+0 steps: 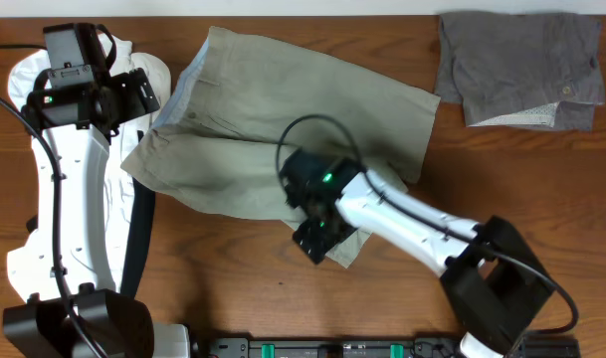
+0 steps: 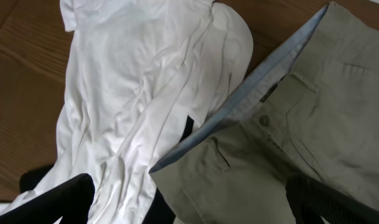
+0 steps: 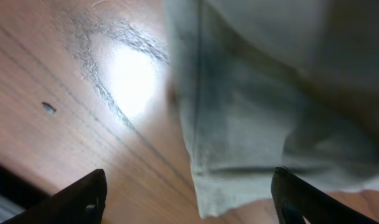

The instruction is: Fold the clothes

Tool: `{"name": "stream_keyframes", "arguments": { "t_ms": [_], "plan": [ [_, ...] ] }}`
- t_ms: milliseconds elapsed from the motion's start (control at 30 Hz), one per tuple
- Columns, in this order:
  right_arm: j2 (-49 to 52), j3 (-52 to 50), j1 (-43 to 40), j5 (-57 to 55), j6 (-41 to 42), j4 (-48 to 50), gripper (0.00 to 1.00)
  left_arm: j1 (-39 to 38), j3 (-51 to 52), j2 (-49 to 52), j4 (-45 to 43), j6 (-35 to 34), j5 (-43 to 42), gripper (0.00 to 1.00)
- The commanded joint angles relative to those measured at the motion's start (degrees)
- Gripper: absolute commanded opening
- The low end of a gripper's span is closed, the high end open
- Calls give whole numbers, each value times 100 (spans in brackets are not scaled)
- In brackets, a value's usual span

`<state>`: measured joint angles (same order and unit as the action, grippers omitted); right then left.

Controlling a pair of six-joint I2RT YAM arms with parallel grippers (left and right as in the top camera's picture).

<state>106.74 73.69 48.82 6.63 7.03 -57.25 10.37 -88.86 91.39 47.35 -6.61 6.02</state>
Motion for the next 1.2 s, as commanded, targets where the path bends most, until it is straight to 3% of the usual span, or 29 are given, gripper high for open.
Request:
{"name": "stream_keyframes", "arguments": {
  "t_ms": [0, 167, 400, 500, 700, 867, 1167],
  "plan": [
    [-68, -275, 127, -647, 216, 177, 78, 33, -79, 22, -2, -15, 46, 99],
    [-68, -763, 94, -664, 216, 549, 50, 33, -79, 22, 2, -13, 48, 99],
    [-68, -1023, 66, -660, 293, 625, 31, 33, -79, 22, 42, -15, 46, 99],
    [-68, -1049, 50, -664, 634, 599, 1, 33, -79, 22, 44, -15, 46, 99],
    [-243, -1047, -332, -629, 1329, 216, 1, 33, -76, 22, 140, -13, 48, 99],
    [-837, -1047, -1091, -396, 1366, -251, 1, 33, -76, 22, 313, -13, 48, 99],
    [-1646, -1047, -2977, 732, 385, -839, 1, 33, -76, 22, 708, -15, 46, 99]
  ]
}}
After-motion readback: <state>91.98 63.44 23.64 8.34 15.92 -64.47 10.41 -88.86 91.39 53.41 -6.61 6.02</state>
